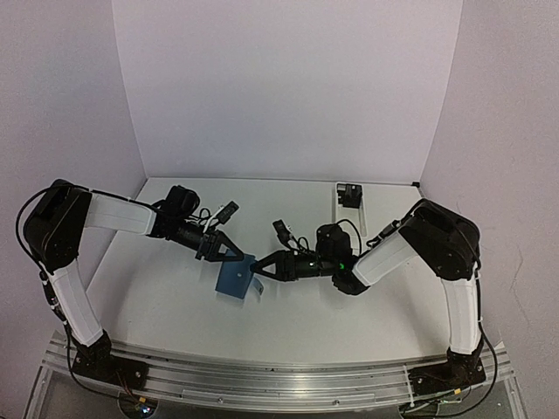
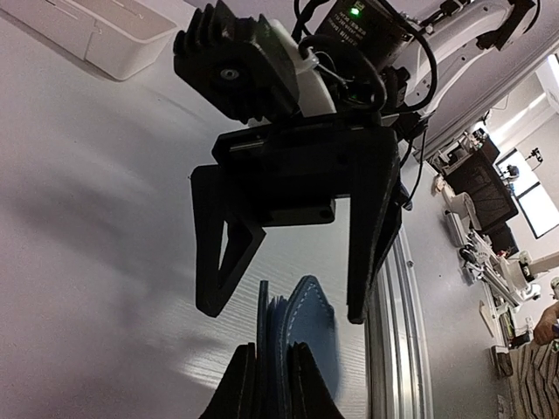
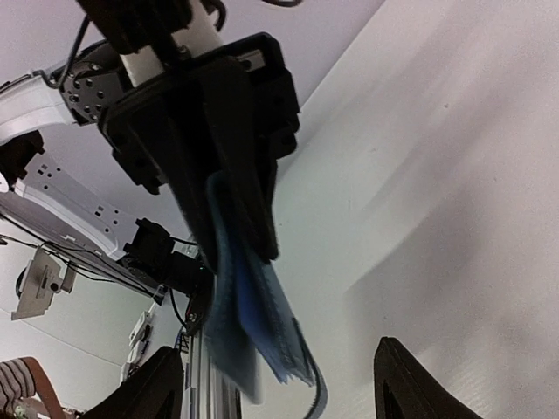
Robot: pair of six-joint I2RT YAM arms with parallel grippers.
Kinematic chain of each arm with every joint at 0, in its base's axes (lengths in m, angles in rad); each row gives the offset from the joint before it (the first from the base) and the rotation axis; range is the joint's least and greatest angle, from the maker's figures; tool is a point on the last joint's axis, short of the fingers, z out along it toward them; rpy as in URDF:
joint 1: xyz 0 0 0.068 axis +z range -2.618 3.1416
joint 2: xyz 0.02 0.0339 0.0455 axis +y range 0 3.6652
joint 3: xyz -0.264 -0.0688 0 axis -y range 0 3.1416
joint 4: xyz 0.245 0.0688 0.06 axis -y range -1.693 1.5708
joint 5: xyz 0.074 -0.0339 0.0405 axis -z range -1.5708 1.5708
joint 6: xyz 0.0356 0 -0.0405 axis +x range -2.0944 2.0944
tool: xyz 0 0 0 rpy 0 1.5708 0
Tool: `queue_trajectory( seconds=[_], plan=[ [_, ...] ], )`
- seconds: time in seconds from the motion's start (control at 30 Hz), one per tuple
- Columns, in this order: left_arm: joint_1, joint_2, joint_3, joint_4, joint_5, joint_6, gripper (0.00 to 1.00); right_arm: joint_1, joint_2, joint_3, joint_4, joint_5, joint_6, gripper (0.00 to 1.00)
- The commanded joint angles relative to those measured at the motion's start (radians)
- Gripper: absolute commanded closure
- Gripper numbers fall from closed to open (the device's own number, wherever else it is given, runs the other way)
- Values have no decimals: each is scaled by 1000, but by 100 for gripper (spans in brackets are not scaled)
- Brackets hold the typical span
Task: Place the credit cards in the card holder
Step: Close the card holder at the center of the board.
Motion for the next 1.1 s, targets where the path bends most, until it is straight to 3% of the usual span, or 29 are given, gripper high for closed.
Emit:
queue_trajectory(
  seconds=[0.0,0.17,0.37,0.5,0.73,0.93,0.97,1.0,1.07],
  plan=[
    [-11,-13,48,14,-4,5,100,5,5,19,148,-85,8,29],
    [-5,-21,41,14,-17,21,100,-19,-67,-77,147,-89,-13,28],
    [-23,-41,36,64,-1,4,100,5,-11,20,127,-10,-8,30],
    [-23,-53,40,70,0,-8,100,24,36,56,127,5,22,55],
    [-11,-62,35,165,17,-129,100,24,21,39,121,11,12,61],
    [-10,-70,44,183,39,-162,99,22,8,37,111,18,-12,100],
    [-10,-71,45,180,41,-158,98,21,2,35,111,21,-15,100],
    [-7,-73,48,170,52,-158,87,11,-12,32,110,27,-29,100],
    [3,-79,45,169,58,-183,51,-9,-39,23,112,27,-38,100]
  ],
)
